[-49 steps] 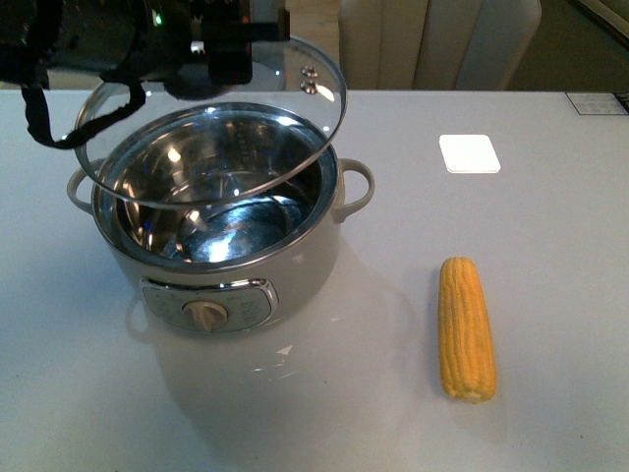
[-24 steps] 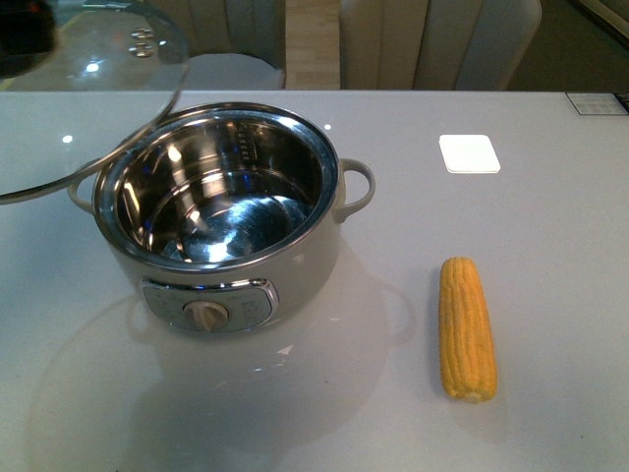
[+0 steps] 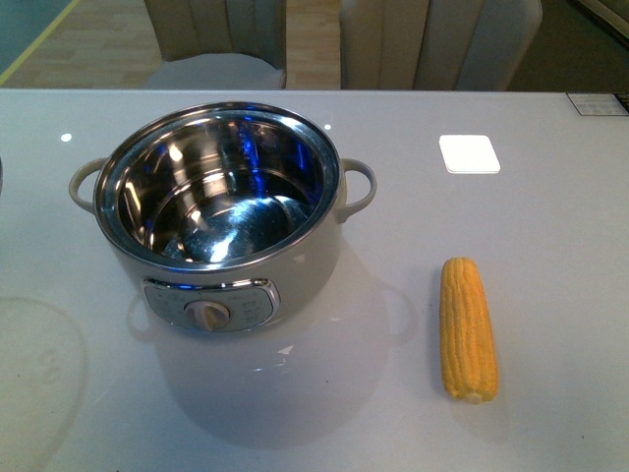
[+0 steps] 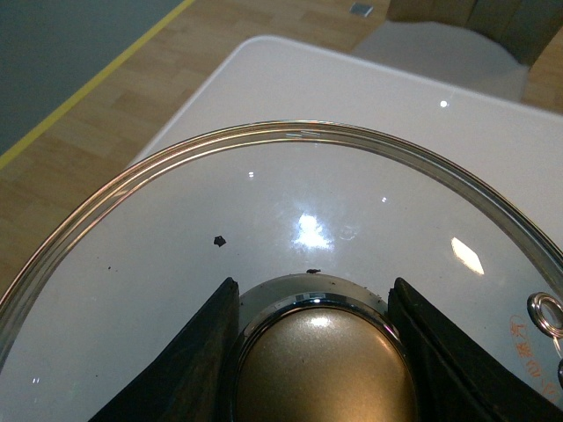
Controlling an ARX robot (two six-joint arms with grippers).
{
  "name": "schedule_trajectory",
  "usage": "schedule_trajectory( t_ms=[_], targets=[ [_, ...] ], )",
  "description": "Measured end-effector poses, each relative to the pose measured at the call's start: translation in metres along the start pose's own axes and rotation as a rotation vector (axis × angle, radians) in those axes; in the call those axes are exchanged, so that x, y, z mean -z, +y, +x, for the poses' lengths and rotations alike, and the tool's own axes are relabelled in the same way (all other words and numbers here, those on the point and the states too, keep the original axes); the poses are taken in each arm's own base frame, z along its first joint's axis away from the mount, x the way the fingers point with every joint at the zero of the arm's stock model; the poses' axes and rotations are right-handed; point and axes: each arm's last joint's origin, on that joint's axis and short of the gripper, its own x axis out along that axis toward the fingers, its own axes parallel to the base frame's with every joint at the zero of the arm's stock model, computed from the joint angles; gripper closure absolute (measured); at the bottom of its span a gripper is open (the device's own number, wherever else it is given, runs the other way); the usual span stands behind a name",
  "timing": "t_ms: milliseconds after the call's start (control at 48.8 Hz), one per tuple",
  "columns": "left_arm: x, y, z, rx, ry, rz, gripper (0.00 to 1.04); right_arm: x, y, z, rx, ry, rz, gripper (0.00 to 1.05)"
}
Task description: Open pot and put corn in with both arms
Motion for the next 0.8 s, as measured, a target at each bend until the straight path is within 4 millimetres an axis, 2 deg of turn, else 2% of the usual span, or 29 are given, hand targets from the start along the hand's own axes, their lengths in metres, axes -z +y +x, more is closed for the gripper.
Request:
schedule_trajectory(
  t_ms=[287,553,799],
  targets=[
    [0.047,0.021,0.021,-0.022,0.073,-0.001,0.6,0.0,0.0,0.0,0.0,0.0,0.0,0.09],
    [0.072,0.026,0.05,0.015,0.066,0.027,0.6,0.0,0.0,0.0,0.0,0.0,0.0,0.09],
    [0.09,0.026,0.065,0.048,0.06,0.035,0.6,0.0,0.0,0.0,0.0,0.0,0.0,0.09]
  ],
)
